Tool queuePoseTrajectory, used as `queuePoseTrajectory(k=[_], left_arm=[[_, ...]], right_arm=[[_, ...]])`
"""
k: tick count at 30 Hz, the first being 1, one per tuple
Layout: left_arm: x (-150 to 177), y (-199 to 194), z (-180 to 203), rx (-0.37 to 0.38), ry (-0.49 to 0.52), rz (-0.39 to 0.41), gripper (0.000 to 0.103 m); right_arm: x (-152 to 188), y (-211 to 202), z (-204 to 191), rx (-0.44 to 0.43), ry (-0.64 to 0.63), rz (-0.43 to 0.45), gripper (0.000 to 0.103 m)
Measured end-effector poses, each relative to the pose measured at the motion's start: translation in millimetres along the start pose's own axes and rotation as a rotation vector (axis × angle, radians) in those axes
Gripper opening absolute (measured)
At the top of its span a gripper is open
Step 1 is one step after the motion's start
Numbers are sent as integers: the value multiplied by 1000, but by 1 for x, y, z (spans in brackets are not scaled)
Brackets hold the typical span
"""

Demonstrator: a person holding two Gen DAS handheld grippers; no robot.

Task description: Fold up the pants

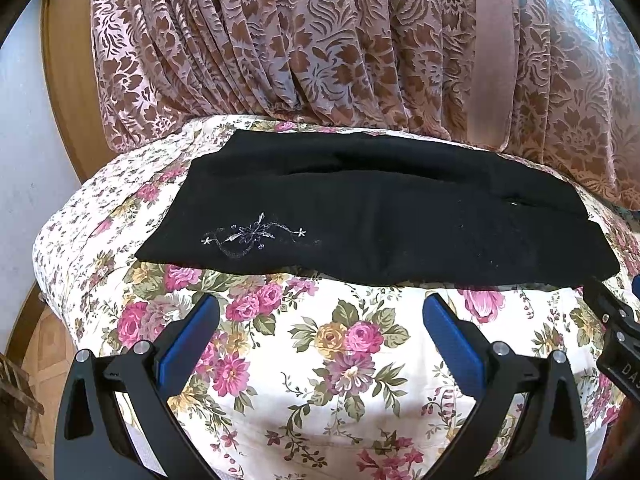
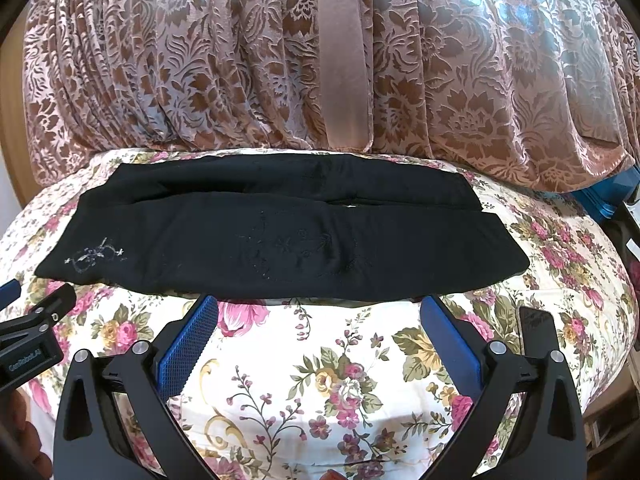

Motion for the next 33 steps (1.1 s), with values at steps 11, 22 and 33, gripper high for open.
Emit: queuePoseTrajectory(k=[11, 22, 33], left_arm=[[1, 6, -1, -2, -6, -24, 101], [4, 15, -1, -7, -7, -48, 101], [10, 31, -5, -12, -11, -83, 101]], right_arm=[[0, 1, -2, 3, 1, -6, 100], [4, 8, -2, 0, -12, -20, 100], [11, 20, -6, 4, -35, -46, 100]])
Point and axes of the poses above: each gripper's, at about its wrist camera, not at the fingertips, and y roughly the way its jaws point, z to its right, x to its underside, the point moved 5 cm from there along y, roughly the way its jaws point, and after that the axes turned 8 degrees about -y, right-handed, at the moved point
